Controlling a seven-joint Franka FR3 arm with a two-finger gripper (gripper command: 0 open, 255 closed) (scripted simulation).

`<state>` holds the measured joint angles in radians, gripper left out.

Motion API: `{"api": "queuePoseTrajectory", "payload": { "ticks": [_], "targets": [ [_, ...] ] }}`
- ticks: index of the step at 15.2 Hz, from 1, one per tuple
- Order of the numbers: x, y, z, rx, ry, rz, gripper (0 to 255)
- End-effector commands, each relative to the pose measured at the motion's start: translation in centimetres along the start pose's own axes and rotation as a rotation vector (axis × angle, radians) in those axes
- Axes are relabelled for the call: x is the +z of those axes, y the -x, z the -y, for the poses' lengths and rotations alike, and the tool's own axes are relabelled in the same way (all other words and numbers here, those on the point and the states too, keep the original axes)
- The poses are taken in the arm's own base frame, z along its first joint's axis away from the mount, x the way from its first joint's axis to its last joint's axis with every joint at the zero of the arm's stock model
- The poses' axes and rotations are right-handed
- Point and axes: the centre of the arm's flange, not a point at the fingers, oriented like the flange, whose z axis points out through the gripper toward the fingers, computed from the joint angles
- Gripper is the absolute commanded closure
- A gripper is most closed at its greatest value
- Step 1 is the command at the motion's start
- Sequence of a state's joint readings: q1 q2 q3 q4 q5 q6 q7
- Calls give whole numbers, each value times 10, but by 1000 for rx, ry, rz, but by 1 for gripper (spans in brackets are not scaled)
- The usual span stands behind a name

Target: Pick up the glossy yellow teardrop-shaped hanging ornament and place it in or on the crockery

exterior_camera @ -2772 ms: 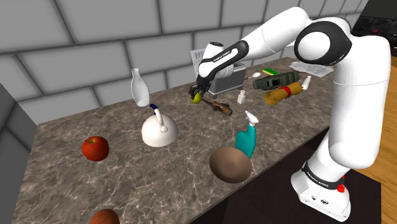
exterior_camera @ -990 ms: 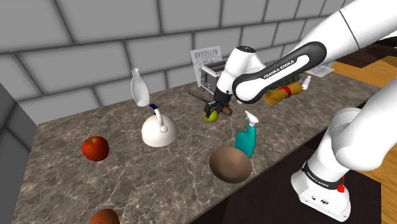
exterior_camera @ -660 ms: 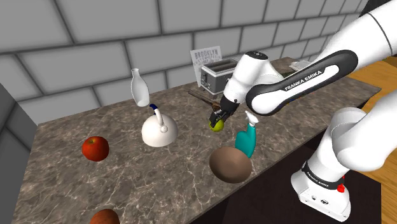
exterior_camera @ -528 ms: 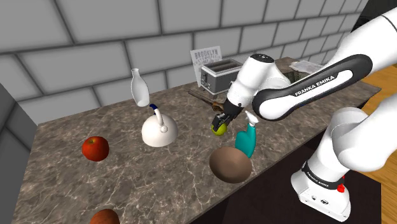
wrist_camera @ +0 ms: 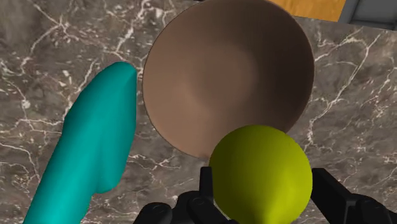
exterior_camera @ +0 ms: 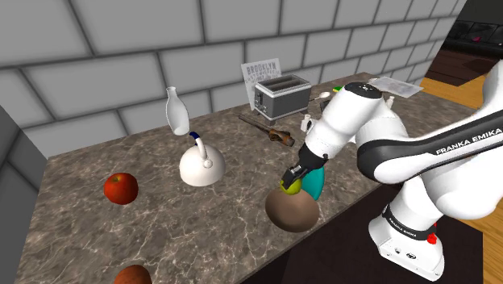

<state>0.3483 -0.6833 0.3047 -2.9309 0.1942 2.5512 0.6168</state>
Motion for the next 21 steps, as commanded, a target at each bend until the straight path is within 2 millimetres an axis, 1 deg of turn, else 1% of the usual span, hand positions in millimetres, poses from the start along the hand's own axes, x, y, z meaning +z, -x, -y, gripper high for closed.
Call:
{"api": "queuePoseTrajectory", "payload": {
  "ticks": [1,13,21],
  "targets": [
    [5,17,2,3,1,-1,255],
    [64,33,-6,3,1,-1,255],
    [64,33,-6,3,1,-1,255]
  ]
}}
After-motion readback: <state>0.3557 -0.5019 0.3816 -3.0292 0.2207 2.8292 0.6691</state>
